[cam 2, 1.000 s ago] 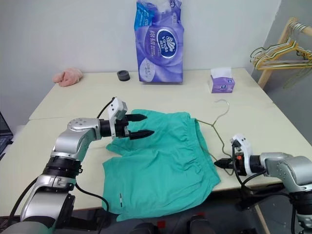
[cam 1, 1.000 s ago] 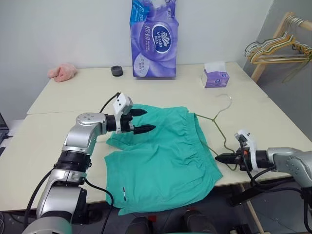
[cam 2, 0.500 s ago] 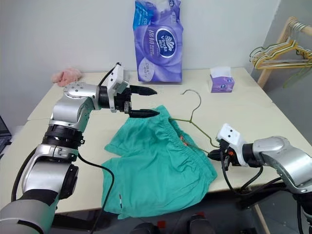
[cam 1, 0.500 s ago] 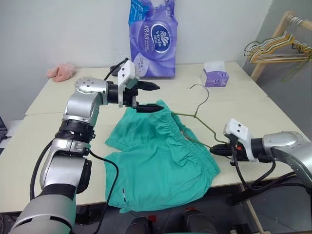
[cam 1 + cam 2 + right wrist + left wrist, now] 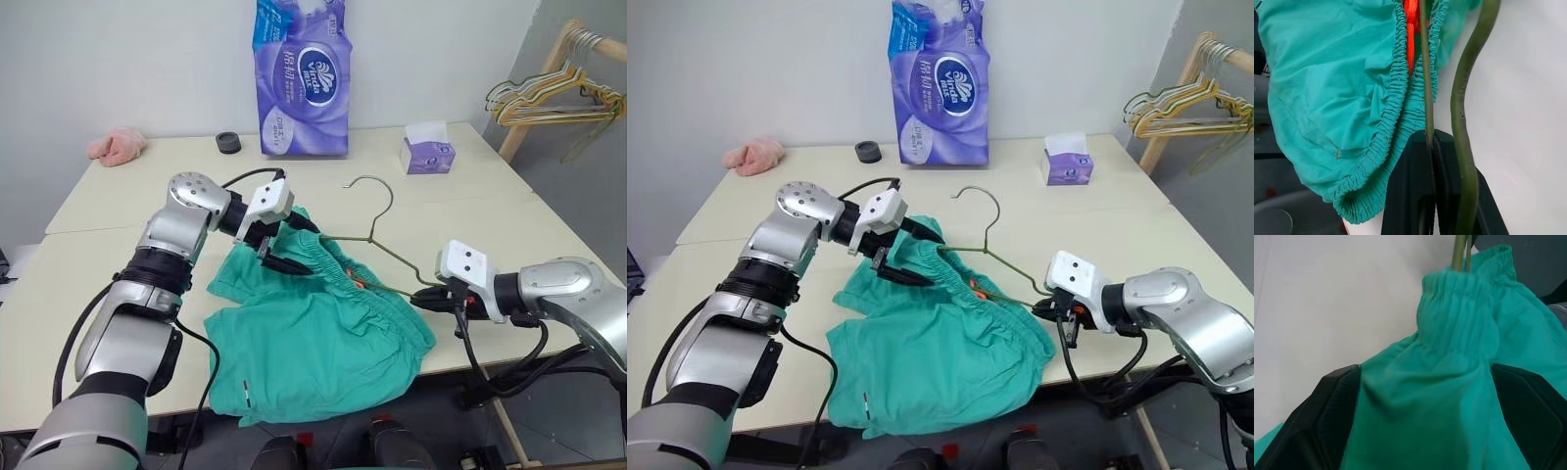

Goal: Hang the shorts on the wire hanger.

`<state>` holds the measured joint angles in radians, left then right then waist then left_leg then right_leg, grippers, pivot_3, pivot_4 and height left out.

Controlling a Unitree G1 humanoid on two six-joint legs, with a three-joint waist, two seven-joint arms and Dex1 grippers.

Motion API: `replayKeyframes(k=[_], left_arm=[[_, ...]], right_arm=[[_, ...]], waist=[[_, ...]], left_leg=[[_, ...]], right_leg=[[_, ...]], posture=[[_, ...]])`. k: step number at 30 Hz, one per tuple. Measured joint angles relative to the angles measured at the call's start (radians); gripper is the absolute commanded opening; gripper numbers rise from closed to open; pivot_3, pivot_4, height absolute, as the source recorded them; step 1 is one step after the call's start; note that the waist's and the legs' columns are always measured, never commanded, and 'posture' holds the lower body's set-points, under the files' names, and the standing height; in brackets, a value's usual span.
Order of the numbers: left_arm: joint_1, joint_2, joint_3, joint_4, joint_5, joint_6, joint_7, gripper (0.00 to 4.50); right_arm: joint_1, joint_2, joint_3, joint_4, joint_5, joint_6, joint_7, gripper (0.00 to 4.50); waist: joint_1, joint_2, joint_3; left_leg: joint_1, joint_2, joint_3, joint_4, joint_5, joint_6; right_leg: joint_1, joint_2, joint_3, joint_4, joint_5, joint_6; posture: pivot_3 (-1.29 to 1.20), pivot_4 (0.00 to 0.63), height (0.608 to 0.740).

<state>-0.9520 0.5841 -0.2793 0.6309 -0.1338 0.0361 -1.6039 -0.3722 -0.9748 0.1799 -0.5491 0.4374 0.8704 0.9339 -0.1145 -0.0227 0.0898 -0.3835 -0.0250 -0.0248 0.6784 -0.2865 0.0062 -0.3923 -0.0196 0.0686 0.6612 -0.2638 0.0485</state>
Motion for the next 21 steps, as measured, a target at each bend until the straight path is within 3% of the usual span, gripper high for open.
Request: replayKeyframes(k=[2,5,17,20,21], left_arm=[[0.016,-0.003,-0.001,0.0,0.006,-0.003,-0.002,4.45],[0.037,-0.01,-0.001,0.0,0.019,0.005,-0.002,3.87],[0.062,-0.02,0.005,-0.012,0.019,0.048,-0.004,0.3],[0.085,-0.027,0.004,-0.035,0.017,0.046,-0.004,0.13],[0.088,-0.027,0.004,-0.044,0.017,0.047,-0.004,0.13]], right_arm=[[0.0,0.001,0.0,-0.001,-0.003,-0.001,0.0,0.0],[0.0,0.003,0.0,-0.005,-0.009,-0.003,-0.001,0.0],[0.0,0.0,0.019,-0.003,-0.113,-0.085,-0.001,0.0],[0.006,-0.019,0.036,0.008,-0.161,-0.136,0.009,0.0],[0.01,-0.026,0.039,0.008,-0.173,-0.156,0.018,0.24]], waist=[[0.0,0.0,0.0],[0.0,0.0,0.0],[0.0,0.0,0.0],[0.0,0.0,0.0],[0.0,0.0,0.0]], left_leg=[[0.0,0.0,0.0,0.0,0.0,0.0],[0.0,0.0,0.0,0.0,0.0,0.0],[0.0,0.0,0.0,0.0,0.0,0.0],[-0.001,0.0,0.0,0.001,0.0,0.0],[-0.001,0.0,0.0,0.001,0.0,0.0]], right_leg=[[0.0,0.0,0.0,0.0,0.0,0.0],[0.0,0.0,0.0,0.0,0.0,0.0],[-0.001,0.0,0.0,0.002,0.0,0.0],[-0.001,0.0,0.0,0.002,0.0,0.0],[-0.001,0.0,0.0,0.002,0.0,0.0]], posture=[[-0.2,0.051,0.74],[-0.2,0.05,0.74],[-0.2,0.055,0.74],[-0.19,0.056,0.74],[-0.19,0.056,0.74]])
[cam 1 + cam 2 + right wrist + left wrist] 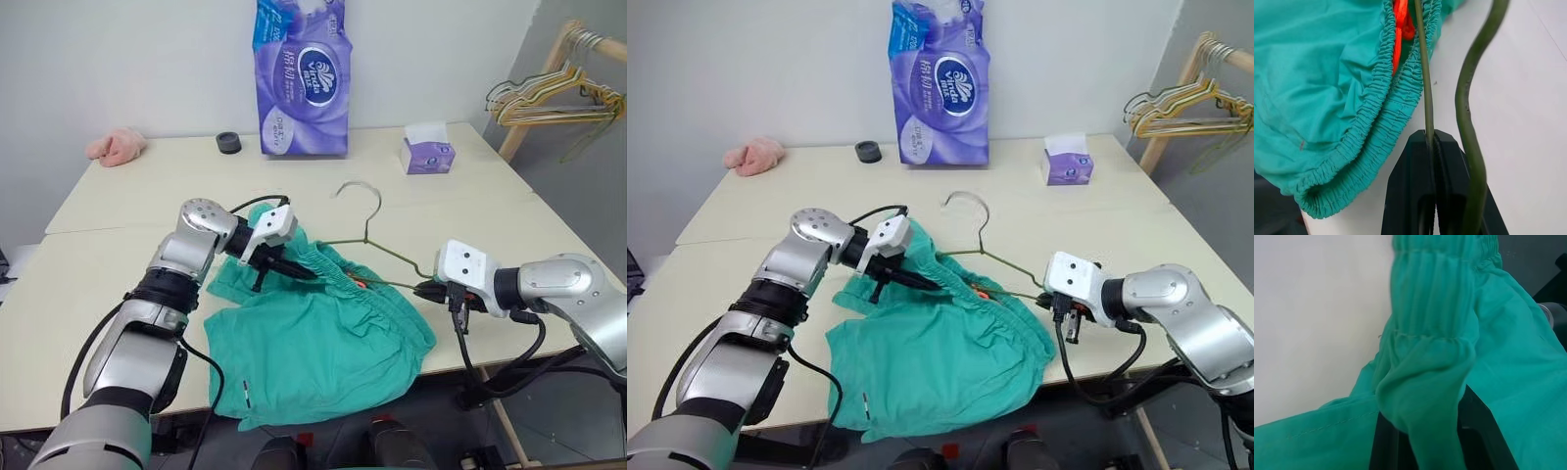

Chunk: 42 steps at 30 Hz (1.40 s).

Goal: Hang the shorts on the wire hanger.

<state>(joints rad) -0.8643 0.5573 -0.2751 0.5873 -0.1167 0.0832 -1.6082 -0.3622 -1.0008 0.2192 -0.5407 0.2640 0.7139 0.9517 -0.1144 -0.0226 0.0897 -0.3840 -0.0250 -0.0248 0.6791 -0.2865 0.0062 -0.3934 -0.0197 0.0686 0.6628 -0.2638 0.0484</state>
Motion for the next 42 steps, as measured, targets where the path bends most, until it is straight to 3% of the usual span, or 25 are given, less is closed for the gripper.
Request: replayKeyframes(k=[3,8,13,17,21,23,26,31,39,42], left_arm=[[0.012,-0.002,0.0,-0.024,-0.002,0.009,0.001,0.11],[0.029,-0.013,0.0,-0.041,-0.005,0.014,0.008,0.06],[0.035,0.008,0.007,-0.016,0.008,0.004,0.076,0.03],[0.047,0.01,0.008,-0.012,0.01,0.004,0.095,0.03],[0.059,0.026,0.009,-0.019,0.009,0.004,0.095,0.03],[0.06,0.029,0.009,-0.019,0.008,0.004,0.095,0.03],[0.059,0.029,0.009,-0.019,0.007,0.004,0.095,0.03],[0.053,0.026,0.009,-0.017,0.006,0.005,0.095,0.03],[0.048,0.016,0.009,-0.018,0.006,0.015,0.102,0.03],[0.048,0.016,0.009,-0.018,0.006,0.015,0.107,0.03]], right_arm=[[0.001,-0.02,0.001,0.006,-0.043,-0.072,0.022,1.01],[0.023,-0.076,-0.019,0.033,-0.059,-0.145,0.083,2.75],[0.163,-0.197,-0.259,0.143,-0.047,-0.149,0.11,4.43],[0.353,-0.133,-0.474,0.158,-0.021,-0.052,0.066,4.47],[0.545,0.135,-0.634,-0.015,0.127,0.146,-0.024,4.47],[0.611,0.272,-0.624,-0.14,0.219,0.227,-0.088,4.47],[0.642,0.373,-0.574,-0.256,0.303,0.319,-0.173,4.47],[0.58,0.519,-0.474,-0.232,0.315,0.377,-0.353,4.47],[0.502,0.572,-0.41,-0.106,0.352,0.43,-0.432,4.47],[0.487,0.572,-0.409,-0.087,0.378,0.451,-0.439,3.9]], waist=[[-0.001,0.0,0.0],[0.002,0.0,0.0],[0.006,-0.001,0.0],[0.01,-0.001,0.0],[0.011,0.0,0.0],[0.008,0.001,-0.001],[0.002,0.003,-0.002],[0.004,-0.004,-0.004],[0.002,-0.002,-0.004],[0.0,-0.002,-0.004]], left_leg=[[0.0,0.0,0.0,0.0,0.0,0.0],[0.0,0.0,0.0,0.001,0.0,0.0],[0.0,0.0,0.0,0.0,0.0,0.0],[0.001,0.0,-0.001,0.0,0.0,0.0],[0.003,0.002,-0.001,0.0,0.0,0.0],[0.003,0.002,-0.001,0.0,0.0,0.0],[0.004,0.002,0.0,0.001,0.0,0.0],[0.003,0.001,-0.002,0.001,0.0,0.0],[0.003,0.0,-0.001,0.0,0.0,0.0],[0.003,0.001,-0.001,0.0,0.0,0.0]], right_leg=[[0.0,0.0,0.0,0.0,0.0,0.0],[0.0,0.0,0.0,0.0,0.0,0.0],[0.001,-0.001,0.0,0.0,0.0,0.0],[0.002,0.0,0.0,0.001,0.0,0.0],[0.003,0.002,0.0,0.003,0.0,0.0],[0.003,0.002,0.0,0.004,0.0,0.0],[0.004,0.001,0.001,0.002,-0.003,0.004],[0.004,0.001,-0.001,0.001,0.0,0.0],[0.003,0.0,0.0,0.001,0.0,0.0],[0.003,0.001,0.0,0.002,0.0,0.0]], posture=[[-0.19,0.056,0.74],[-0.19,0.057,0.74],[-0.17,0.06,0.74],[-0.18,0.064,0.74],[-0.19,0.064,0.74],[-0.19,0.064,0.74],[-0.19,0.062,0.74],[-0.19,0.059,0.74],[-0.18,0.059,0.74],[-0.18,0.059,0.74]])
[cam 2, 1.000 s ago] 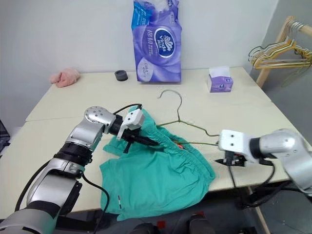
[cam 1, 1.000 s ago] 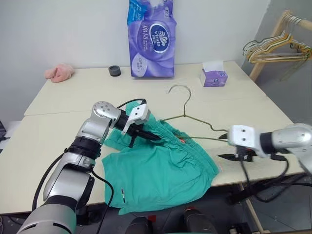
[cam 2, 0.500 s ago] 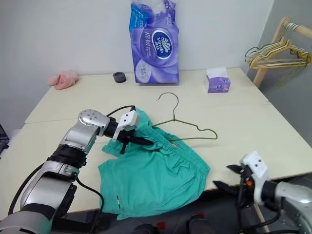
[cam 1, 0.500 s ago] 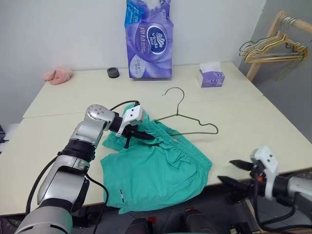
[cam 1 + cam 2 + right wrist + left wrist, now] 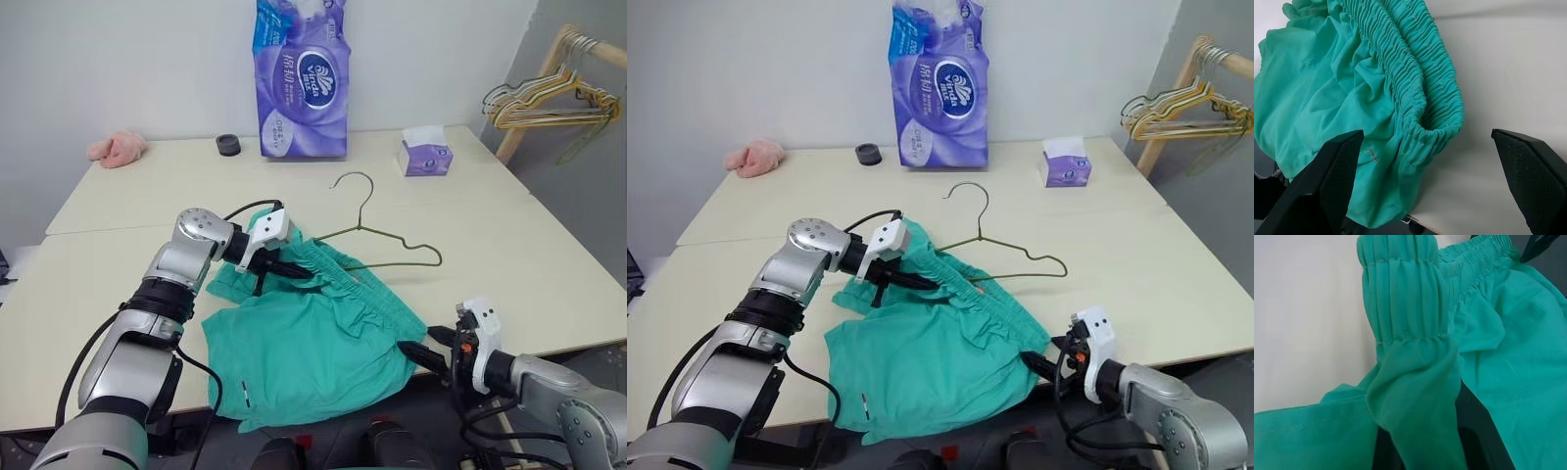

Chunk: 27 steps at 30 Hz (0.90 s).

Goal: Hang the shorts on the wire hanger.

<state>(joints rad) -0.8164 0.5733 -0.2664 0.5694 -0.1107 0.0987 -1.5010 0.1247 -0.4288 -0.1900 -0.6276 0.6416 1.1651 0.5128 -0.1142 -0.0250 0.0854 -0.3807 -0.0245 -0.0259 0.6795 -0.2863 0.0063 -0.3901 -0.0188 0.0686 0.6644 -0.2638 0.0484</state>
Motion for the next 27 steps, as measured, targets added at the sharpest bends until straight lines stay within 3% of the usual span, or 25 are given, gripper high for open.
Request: replayKeyframes(k=[11,19,27], left_arm=[[0.0,0.002,0.001,-0.012,-0.01,0.026,0.005,0.03],[0.005,0.011,0.037,-0.137,-0.1,0.171,-0.016,0.03],[0.032,0.114,0.002,-0.277,-0.155,0.246,-0.103,0.02]], right_arm=[[-0.115,-0.105,0.023,0.05,0.0,0.017,-0.049,0.04],[-0.189,-0.226,-0.055,0.083,0.014,-0.006,-0.025,0.0],[-0.225,-0.365,-0.072,0.133,0.008,-0.076,0.05,0.0]], waist=[[0.0,0.0,0.0],[0.0,0.0,0.001],[-0.001,0.001,0.001]], left_leg=[[0.0,0.0,0.001,0.0,0.0,0.0],[-0.001,0.0,0.001,0.0,0.0,0.0],[0.0,0.0,0.001,0.0,0.0,0.0]], right_leg=[[0.0,0.0,0.0,-0.001,0.0,0.0],[0.0,0.0,0.0,-0.001,0.0,0.0],[0.0,0.001,0.001,-0.001,-0.001,0.002]], posture=[[-0.18,0.062,0.74],[-0.18,0.066,0.74],[-0.18,0.069,0.74]])
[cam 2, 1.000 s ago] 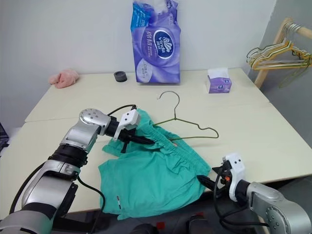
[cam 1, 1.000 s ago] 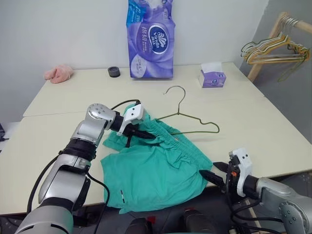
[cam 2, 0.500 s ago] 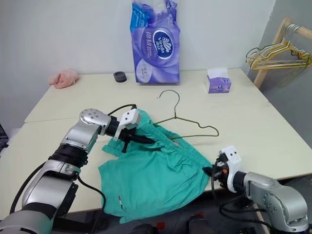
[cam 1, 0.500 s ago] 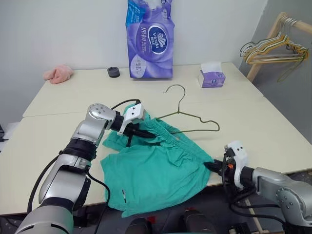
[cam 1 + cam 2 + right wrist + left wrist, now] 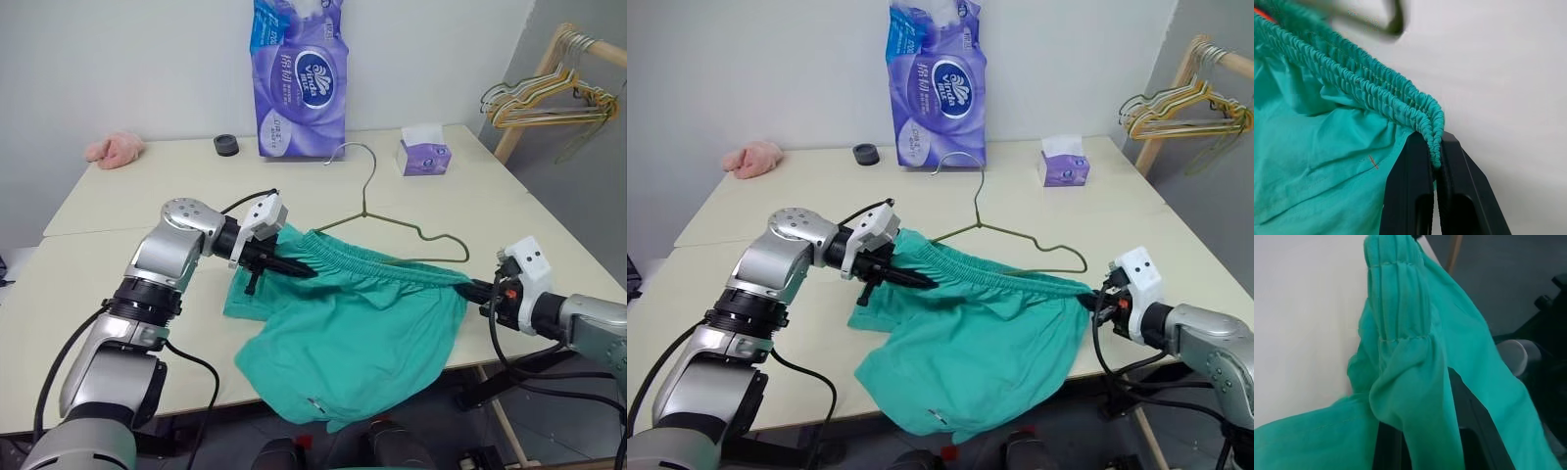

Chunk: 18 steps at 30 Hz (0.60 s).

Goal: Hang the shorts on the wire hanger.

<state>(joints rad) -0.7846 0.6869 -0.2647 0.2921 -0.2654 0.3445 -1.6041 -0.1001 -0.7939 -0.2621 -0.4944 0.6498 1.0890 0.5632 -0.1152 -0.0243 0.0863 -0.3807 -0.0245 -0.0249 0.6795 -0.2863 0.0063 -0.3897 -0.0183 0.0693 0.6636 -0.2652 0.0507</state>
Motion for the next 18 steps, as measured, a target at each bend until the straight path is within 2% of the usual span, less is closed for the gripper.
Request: replayKeyframes(k=[11,18], left_arm=[[0.001,-0.023,-0.026,0.087,0.107,-0.176,0.071,0.02],[0.002,-0.033,-0.026,0.099,0.113,-0.18,0.065,0.02]], right_arm=[[0.029,-0.048,0.012,-0.059,0.018,0.001,0.038,0.0],[0.036,-0.078,0.029,-0.112,0.031,0.012,0.046,0.0]], waist=[[0.003,0.0,0.001],[0.001,0.0,0.002]], left_leg=[[-0.001,0.0,0.0,0.0,0.0,0.0],[0.0,0.0,0.0,0.0,0.0,0.0]], right_leg=[[0.0,0.0,0.0,-0.001,0.0,0.0],[0.0,0.0,0.001,-0.001,-0.001,0.002]], posture=[[-0.18,0.077,0.74],[-0.19,0.079,0.74]])
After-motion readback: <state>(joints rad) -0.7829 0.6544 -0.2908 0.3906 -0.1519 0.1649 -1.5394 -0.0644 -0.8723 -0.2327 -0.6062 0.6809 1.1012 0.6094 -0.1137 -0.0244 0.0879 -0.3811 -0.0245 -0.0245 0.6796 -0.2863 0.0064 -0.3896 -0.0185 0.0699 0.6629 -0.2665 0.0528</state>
